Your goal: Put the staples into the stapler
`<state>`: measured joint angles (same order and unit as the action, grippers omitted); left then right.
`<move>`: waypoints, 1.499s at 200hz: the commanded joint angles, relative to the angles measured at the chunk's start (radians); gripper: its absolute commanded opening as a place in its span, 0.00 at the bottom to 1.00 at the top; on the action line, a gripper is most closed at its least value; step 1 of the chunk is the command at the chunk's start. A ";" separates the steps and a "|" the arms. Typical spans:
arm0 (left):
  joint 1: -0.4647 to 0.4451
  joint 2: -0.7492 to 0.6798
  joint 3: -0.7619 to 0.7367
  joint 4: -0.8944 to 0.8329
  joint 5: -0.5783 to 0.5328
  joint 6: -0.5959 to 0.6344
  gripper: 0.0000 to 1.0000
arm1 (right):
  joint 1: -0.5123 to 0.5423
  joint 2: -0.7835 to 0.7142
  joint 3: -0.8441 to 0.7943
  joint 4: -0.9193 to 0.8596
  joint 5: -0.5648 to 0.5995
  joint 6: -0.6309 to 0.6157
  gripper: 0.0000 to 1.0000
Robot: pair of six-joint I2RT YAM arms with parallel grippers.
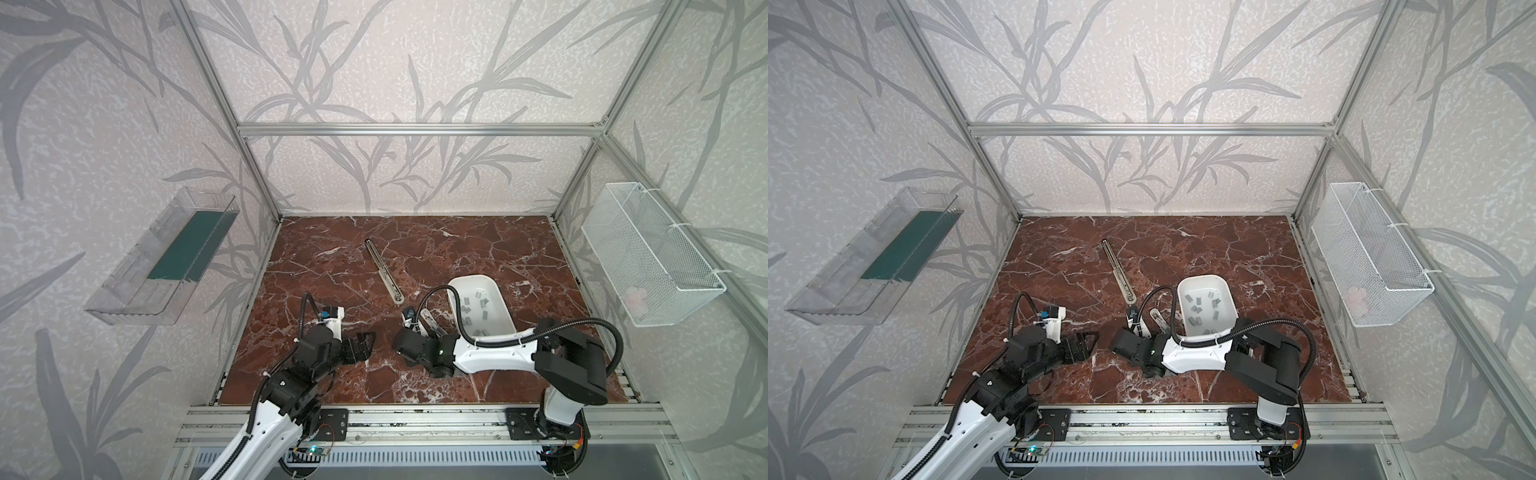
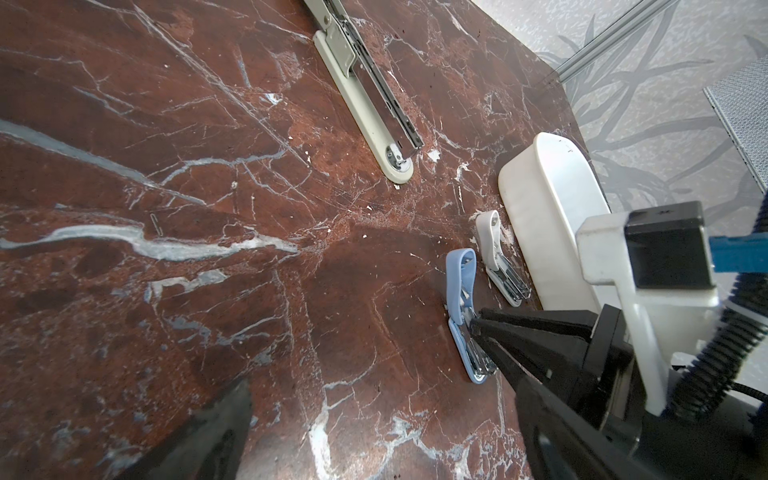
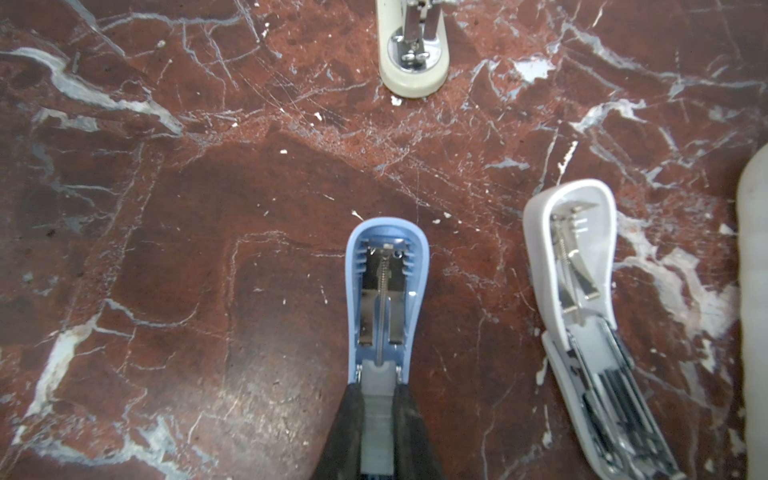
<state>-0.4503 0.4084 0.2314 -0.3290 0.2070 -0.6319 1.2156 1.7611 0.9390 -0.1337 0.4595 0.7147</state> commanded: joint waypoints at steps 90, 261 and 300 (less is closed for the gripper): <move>0.000 -0.015 0.004 -0.005 -0.015 -0.012 0.99 | 0.015 -0.031 0.003 -0.063 -0.008 0.014 0.26; 0.000 -0.018 0.004 -0.005 -0.012 -0.011 0.99 | 0.010 -0.005 0.056 -0.083 0.024 -0.018 0.16; 0.001 -0.019 0.003 0.000 -0.013 -0.011 0.99 | 0.010 -0.008 0.042 -0.081 0.015 -0.004 0.17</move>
<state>-0.4503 0.3996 0.2314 -0.3286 0.2073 -0.6319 1.2255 1.7550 0.9825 -0.2077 0.4694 0.6918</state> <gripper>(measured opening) 0.991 0.168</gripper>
